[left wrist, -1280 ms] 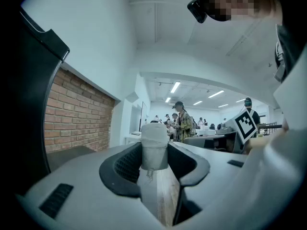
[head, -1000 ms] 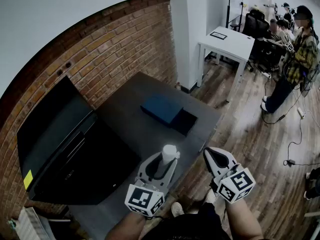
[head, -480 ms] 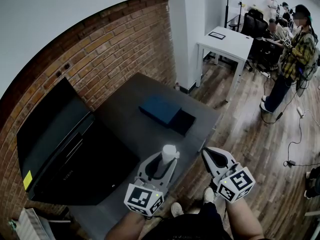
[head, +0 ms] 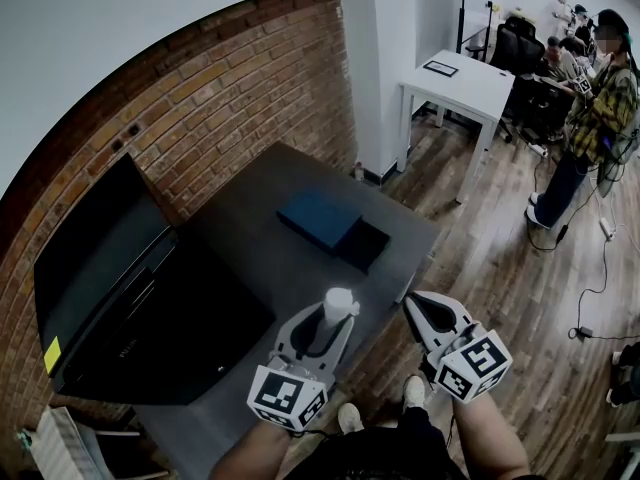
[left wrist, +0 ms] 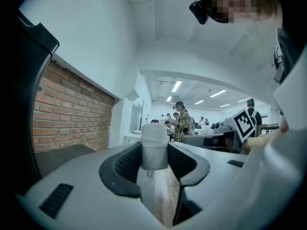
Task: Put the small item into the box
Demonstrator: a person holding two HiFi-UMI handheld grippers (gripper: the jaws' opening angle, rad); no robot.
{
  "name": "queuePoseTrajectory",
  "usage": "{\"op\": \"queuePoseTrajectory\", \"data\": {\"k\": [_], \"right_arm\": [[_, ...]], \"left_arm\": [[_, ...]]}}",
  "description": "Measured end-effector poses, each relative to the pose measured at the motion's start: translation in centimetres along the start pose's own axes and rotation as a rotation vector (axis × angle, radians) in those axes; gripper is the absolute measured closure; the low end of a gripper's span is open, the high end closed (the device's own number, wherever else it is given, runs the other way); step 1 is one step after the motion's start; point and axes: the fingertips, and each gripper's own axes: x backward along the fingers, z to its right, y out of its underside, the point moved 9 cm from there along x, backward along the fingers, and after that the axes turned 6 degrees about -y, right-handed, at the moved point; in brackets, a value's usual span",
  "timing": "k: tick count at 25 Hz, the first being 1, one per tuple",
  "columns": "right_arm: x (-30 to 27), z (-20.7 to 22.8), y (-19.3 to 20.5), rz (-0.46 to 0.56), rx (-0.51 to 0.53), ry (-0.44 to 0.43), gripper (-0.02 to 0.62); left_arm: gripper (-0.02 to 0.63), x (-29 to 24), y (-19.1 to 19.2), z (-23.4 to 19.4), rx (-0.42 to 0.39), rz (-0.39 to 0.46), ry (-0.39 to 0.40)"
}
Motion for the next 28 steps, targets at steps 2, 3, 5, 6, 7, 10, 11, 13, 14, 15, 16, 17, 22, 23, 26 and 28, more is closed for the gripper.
{"op": "queuePoseTrajectory", "data": {"k": [2, 3, 5, 6, 7, 10, 11, 13, 14, 15, 16, 17, 22, 23, 26, 28], "right_arm": [[0.1, 0.6, -0.2, -0.003, 0.001, -0.010, 0.577], [0.1, 0.9, -0.2, -0.004, 0.001, -0.014, 0.577], [0.2, 1.6, -0.3, -0.008, 0.003, -0.022, 0.577], [0.2, 1.9, -0.4, -0.009, 0.004, -0.027, 0.577], [0.3, 2.2, -0.5, -0.010, 0.005, -0.033, 0.577], [0.2, 3.3, -0.8, -0.014, 0.005, -0.052, 0.578], [0.2, 3.7, -0.9, -0.016, 0.005, -0.058, 0.578], [0.1, 4.3, -1.0, -0.017, 0.004, -0.071, 0.577], [0.1, 4.6, -1.0, -0.017, 0.003, -0.077, 0.577], [0.1, 5.0, -1.1, -0.016, 0.002, -0.083, 0.578], [0.1, 5.3, -1.1, -0.016, 0.001, -0.088, 0.577], [0.1, 5.6, -1.1, -0.015, -0.001, -0.095, 0.578], [-0.1, 7.0, -1.2, -0.014, -0.005, -0.127, 0.577], [-0.2, 7.3, -1.2, -0.014, -0.005, -0.134, 0.577], [-0.3, 8.2, -1.3, -0.014, -0.005, -0.155, 0.577], [-0.4, 8.8, -1.5, -0.015, -0.005, -0.168, 0.577]], "left_arm": [[0.416, -0.4, 0.0, 0.3, 0.004, 0.003, -0.010], [0.416, -0.6, 0.1, 0.4, 0.005, 0.005, -0.015], [0.416, -1.0, 0.1, 0.8, 0.006, 0.007, -0.026], [0.416, -1.2, 0.1, 0.9, 0.008, 0.009, -0.032], [0.416, -1.4, 0.1, 1.1, 0.009, 0.011, -0.038], [0.416, -2.2, 0.1, 1.5, 0.013, 0.014, -0.056], [0.416, -2.4, 0.1, 1.6, 0.015, 0.014, -0.064], [0.416, -2.8, 0.1, 1.8, 0.016, 0.014, -0.076], [0.416, -3.0, 0.2, 2.0, 0.017, 0.013, -0.082], [0.416, -3.2, 0.2, 2.2, 0.017, 0.010, -0.089], [0.416, -3.4, 0.2, 2.3, 0.017, 0.008, -0.096], [0.416, -3.5, 0.2, 2.5, 0.015, 0.007, -0.102], [0.416, -4.5, 0.3, 3.0, 0.015, 0.000, -0.133], [0.416, -4.7, 0.4, 3.1, 0.014, 0.000, -0.139], [0.416, -5.3, 0.5, 3.5, 0.014, 0.001, -0.161], [0.416, -5.7, 0.4, 3.8, 0.016, 0.003, -0.177]]}}
